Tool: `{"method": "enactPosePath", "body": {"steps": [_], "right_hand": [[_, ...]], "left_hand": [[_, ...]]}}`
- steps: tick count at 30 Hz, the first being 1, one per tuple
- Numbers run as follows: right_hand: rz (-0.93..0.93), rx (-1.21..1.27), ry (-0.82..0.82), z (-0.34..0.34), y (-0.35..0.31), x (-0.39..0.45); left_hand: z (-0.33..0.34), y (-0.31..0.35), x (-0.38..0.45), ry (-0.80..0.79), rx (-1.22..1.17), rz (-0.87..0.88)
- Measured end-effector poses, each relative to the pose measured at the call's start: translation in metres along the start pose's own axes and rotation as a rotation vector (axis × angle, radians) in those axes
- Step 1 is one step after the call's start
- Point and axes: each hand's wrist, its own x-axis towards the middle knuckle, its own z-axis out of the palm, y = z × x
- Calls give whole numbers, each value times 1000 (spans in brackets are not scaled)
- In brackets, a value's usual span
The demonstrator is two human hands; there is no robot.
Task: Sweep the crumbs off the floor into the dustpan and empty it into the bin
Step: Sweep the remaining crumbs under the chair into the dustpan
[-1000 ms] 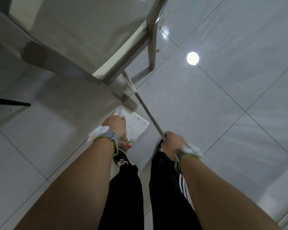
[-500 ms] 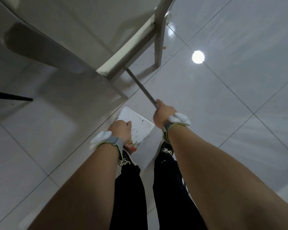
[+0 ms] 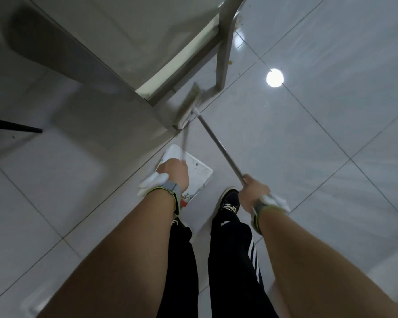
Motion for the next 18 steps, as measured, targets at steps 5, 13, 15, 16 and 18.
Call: {"method": "enactPosePath", "body": {"steps": [5,13,15,16,18], "right_hand": [[-41,15,125,12,52,-31],[-216,-82,130,-13,-72,24],[-211,-140,69,-15,-99,35],[-186,-175,33,-15,-107,37],[-108,-211,6,-16,-106,35]], "left_hand": [[-3,4,-4,-31,-21,-26],[3,-1,0,8,22,28],[6,-1,-2,16,73,28],[5,-2,-4,11,92,23],[4,-5,-4,3,83,9]]}}
